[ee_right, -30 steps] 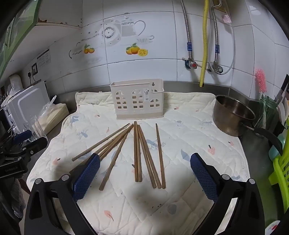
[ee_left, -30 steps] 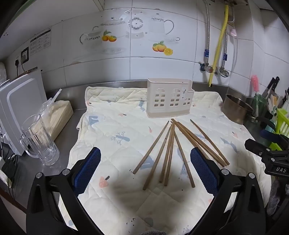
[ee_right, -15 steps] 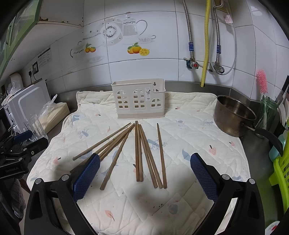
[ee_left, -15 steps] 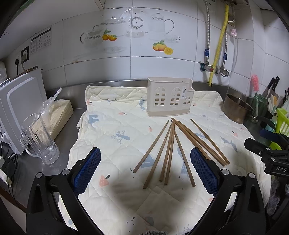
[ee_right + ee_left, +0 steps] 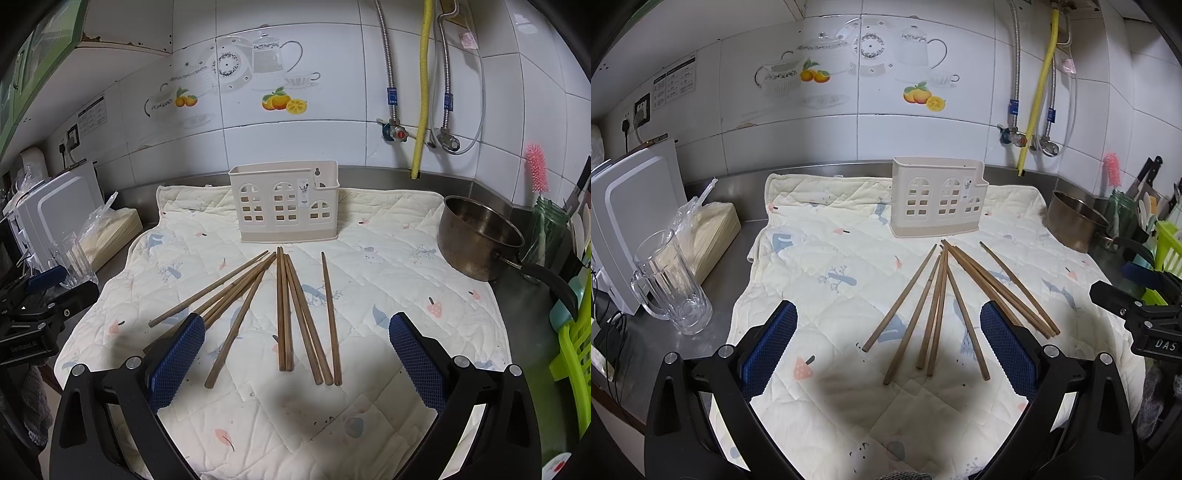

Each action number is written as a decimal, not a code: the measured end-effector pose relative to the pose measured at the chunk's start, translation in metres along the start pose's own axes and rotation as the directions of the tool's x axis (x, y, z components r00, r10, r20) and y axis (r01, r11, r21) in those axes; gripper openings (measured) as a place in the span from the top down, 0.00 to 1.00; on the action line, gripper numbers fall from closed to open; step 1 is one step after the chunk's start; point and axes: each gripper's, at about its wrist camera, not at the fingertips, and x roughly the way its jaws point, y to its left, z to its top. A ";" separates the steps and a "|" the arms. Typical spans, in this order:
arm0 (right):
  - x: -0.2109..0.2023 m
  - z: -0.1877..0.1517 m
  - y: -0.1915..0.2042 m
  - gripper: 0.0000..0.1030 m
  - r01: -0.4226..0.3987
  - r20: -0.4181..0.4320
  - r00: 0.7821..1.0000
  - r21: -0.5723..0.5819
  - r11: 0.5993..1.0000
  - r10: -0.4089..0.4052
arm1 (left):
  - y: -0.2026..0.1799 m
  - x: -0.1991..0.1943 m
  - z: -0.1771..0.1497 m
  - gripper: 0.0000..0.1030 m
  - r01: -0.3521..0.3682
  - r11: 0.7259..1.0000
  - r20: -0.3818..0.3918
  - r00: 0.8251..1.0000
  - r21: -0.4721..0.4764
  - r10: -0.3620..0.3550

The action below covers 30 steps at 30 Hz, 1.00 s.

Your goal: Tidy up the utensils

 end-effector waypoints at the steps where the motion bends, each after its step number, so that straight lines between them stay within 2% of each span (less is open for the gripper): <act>1: 0.000 0.000 0.000 0.06 -0.001 0.000 1.000 0.000 1.000 0.001 | 0.000 0.000 0.000 0.05 -0.001 1.000 0.001 1.000 0.000 0.001; 30: 0.004 -0.001 0.005 0.06 -0.012 -0.003 1.000 -0.005 1.000 0.012 | 0.002 0.005 -0.001 0.05 -0.006 1.000 -0.016 1.000 -0.003 0.006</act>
